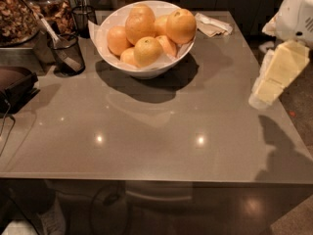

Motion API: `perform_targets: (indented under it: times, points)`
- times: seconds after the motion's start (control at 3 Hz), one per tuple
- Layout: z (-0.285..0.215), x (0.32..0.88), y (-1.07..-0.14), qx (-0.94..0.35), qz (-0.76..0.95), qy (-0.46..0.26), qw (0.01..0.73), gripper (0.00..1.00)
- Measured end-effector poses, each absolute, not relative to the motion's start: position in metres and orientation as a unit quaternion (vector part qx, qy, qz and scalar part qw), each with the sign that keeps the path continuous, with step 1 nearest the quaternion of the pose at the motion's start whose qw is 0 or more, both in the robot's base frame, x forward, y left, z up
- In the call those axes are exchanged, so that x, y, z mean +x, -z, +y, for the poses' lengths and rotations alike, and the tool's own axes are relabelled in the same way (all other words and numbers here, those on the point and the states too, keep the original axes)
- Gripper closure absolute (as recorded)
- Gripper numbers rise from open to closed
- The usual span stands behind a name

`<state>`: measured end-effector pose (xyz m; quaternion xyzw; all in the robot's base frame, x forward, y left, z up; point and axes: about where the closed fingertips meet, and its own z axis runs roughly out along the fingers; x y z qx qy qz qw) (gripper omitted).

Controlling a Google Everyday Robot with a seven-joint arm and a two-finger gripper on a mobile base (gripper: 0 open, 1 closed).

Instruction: Pick orange from white bowl

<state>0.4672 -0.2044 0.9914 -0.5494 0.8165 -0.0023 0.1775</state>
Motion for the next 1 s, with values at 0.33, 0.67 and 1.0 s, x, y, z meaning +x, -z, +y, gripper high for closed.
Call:
perform_targets:
  times: [0.33,0.67,1.0]
  points:
    - [-0.191,0.499,-1.003,-0.507,0.844,-0.012,0.175,0.0]
    - [-0.186,0.504,-1.009,-0.502,0.844,-0.012,0.188,0.0]
    - [-0.179,0.513,-1.01,-0.494,0.845,-0.032,0.204,0.0]
